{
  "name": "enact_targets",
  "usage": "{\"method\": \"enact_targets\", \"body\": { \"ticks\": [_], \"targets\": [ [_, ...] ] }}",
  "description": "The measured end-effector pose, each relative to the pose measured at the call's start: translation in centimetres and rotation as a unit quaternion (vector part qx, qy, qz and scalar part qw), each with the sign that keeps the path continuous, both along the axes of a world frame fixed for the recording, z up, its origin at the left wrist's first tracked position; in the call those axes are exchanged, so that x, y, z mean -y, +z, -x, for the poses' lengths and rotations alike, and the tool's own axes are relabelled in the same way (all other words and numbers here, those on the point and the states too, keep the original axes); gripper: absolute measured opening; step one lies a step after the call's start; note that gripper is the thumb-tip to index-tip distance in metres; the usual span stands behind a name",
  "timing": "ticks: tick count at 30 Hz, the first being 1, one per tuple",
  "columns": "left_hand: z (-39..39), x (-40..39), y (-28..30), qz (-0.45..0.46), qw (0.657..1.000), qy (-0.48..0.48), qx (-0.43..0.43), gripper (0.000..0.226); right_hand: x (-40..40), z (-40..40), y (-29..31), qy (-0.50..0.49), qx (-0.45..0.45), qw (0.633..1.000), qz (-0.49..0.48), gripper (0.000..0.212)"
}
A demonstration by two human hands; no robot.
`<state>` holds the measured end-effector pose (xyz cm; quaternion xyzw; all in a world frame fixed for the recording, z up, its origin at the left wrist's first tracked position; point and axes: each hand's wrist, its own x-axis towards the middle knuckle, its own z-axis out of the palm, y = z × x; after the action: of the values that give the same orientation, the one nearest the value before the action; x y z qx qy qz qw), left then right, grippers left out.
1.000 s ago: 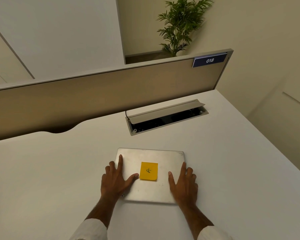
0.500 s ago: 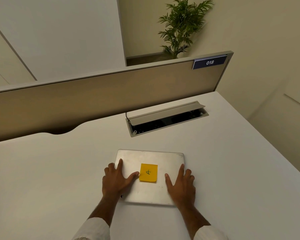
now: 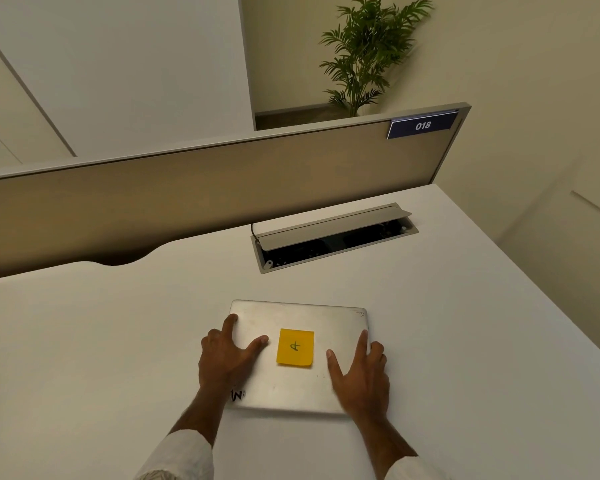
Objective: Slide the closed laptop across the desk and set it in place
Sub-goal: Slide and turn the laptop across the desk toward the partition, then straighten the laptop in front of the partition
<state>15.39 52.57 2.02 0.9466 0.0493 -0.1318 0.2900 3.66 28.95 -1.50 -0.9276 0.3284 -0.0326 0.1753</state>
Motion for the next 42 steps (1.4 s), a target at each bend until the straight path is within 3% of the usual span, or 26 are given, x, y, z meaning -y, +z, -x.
{"method": "enact_targets", "body": {
  "ticks": [10, 24, 29, 34, 42],
  "targets": [
    [1.0, -0.4, 0.7, 0.028, 0.999, -0.013, 0.025, 0.098, 1.1, -0.3, 1.3, 0.041, 0.016, 0.999, 0.004, 0.094],
    [2.7, -5.8, 3.2, 0.002, 0.998, 0.059, 0.037, 0.097, -1.6, -5.1, 4.5, 0.16, 0.027, 0.987, 0.012, 0.1],
    [2.2, -8.7, 3.0, -0.029, 0.999, 0.043, 0.0, 0.097, -3.9, -6.5, 4.1, 0.177, 0.02, 0.984, -0.002, 0.099],
    [2.8, -10.1, 2.1, -0.043, 0.997, 0.025, -0.064, 0.111, -5.2, -6.5, 2.8, 0.191, 0.009, 0.982, 0.001, 0.098],
    [3.4, -10.2, 0.6, -0.072, 0.992, 0.023, -0.097, 0.111, -5.8, -6.0, 0.9, 0.194, -0.008, 0.981, 0.006, 0.097]
  ]
}}
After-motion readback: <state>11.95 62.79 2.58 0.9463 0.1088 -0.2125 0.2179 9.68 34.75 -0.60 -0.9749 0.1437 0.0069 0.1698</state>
